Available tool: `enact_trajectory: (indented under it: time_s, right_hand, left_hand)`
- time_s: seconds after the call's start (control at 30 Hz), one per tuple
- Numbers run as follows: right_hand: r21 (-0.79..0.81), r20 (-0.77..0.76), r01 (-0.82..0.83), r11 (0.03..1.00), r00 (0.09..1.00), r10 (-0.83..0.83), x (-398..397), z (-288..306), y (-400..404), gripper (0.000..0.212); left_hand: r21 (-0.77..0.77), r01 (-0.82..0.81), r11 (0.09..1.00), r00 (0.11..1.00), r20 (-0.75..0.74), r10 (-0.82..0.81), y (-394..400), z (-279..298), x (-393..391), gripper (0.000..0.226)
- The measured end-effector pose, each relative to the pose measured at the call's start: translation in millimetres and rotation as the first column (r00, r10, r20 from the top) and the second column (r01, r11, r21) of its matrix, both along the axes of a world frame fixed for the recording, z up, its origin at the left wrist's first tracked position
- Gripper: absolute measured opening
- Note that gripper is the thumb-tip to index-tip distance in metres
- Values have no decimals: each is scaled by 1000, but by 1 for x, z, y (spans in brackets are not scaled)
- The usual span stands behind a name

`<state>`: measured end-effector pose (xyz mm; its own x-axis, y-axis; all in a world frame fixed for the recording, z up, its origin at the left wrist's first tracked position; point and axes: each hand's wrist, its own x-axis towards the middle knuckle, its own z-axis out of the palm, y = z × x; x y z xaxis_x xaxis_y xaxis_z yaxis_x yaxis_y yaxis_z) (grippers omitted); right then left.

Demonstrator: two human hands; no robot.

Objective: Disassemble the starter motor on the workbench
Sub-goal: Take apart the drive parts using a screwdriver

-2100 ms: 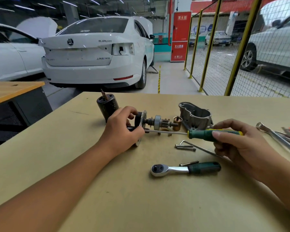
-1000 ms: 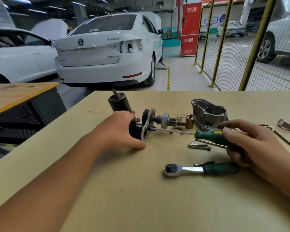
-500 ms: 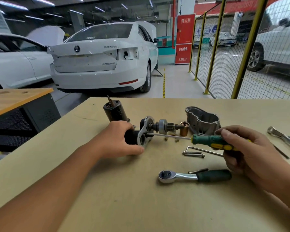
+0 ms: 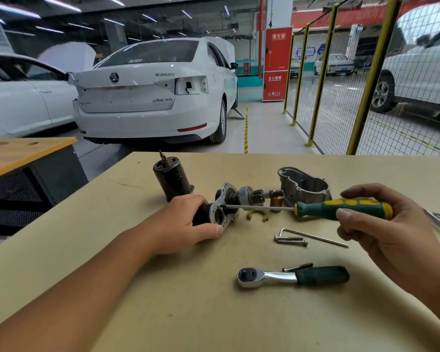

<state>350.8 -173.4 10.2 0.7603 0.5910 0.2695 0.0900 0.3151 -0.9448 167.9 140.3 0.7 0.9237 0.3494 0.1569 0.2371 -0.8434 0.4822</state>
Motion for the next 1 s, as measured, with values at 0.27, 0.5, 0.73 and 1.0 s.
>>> enact_trajectory:
  time_s: [0.27,0.5,0.73,1.0]
  right_hand:
    - [-119,12,38,992,999,-36,-4,9,3,75]
    - [-72,-38,26,997,999,-29,-9,-2,-1,60]
    - [-107,-27,63,992,997,-66,-9,4,0,39]
    - [-62,-11,46,997,999,-47,11,-2,-4,80]
  left_hand:
    - [-33,43,999,999,0,-43,4,-4,3,47]
    - [41,144,989,985,92,-147,-3,-6,-2,49]
    - [79,211,974,967,127,-220,11,-14,3,41]
    - [90,213,973,965,138,-224,4,-13,4,42]
